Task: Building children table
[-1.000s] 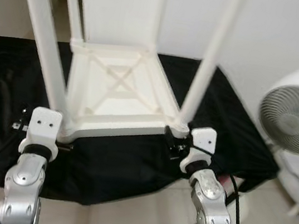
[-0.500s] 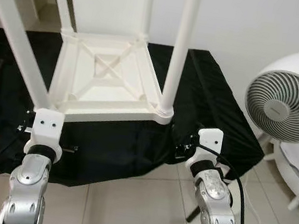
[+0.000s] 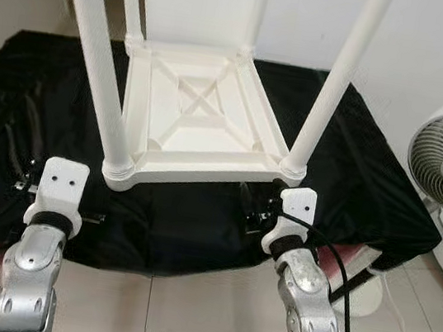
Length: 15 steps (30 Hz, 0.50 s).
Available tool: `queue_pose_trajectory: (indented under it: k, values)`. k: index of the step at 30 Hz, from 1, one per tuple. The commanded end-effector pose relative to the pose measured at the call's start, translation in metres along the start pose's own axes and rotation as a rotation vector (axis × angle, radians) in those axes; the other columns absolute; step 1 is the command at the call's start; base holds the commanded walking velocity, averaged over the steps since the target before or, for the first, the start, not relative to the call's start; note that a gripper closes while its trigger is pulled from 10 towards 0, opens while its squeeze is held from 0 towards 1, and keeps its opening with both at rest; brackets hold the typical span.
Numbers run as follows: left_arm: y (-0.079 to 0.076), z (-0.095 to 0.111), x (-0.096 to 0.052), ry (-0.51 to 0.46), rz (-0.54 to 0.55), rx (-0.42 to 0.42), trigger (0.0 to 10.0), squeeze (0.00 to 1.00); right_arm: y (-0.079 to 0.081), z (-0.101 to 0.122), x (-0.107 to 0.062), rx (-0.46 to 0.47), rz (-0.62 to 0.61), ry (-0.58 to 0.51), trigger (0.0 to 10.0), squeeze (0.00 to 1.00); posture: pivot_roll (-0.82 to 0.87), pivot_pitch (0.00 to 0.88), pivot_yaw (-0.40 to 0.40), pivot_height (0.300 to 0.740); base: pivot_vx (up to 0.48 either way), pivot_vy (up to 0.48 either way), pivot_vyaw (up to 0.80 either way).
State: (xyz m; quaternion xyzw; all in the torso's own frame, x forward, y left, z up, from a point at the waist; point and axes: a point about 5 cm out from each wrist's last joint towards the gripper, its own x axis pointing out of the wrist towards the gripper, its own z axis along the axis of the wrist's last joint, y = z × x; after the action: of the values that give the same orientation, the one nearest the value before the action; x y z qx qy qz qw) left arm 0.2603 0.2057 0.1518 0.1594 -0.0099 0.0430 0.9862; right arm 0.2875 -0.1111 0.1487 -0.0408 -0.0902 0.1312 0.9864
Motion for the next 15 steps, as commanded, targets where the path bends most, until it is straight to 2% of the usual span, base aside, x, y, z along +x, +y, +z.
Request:
queue_pose_trajectory:
  k: [1,4,6,8,15]
  values:
    - [0.001,-0.001,-0.001,0.003,0.045,-0.013,10.0,0.0,-0.001,-0.001,-0.002,-0.003,-0.003,0.009,10.0,0.0,0.0,0.065,0.018,0.74,0.0,0.0,0.0]
    - [0.0,-0.001,-0.001,0.003,0.04,-0.024,10.0,0.0,-0.001,-0.001,-0.002,-0.003,0.002,0.008,10.0,0.0,0.0,0.065,0.018,0.74,0.0,0.0,0.0]
    - [-0.003,-0.002,-0.001,0.018,0.022,-0.113,10.0,0.0,0.0,0.0,-0.001,-0.009,0.007,0.002,10.0,0.0,0.0,0.065,0.018,0.74,0.0,0.0,0.22]
    - [-0.004,-0.002,-0.001,0.018,0.015,-0.142,10.0,0.0,0.0,0.001,-0.001,-0.01,0.006,0.001,10.0,0.0,0.0,0.065,0.018,0.74,0.0,0.0,0.44]
    - [-0.009,0.006,-0.003,-0.014,-0.042,-0.157,10.0,0.0,-0.001,0.012,0.005,0.005,-0.001,-0.036,10.0,0.0,-0.01,0.066,0.018,0.74,0.0,0.0,0.8]
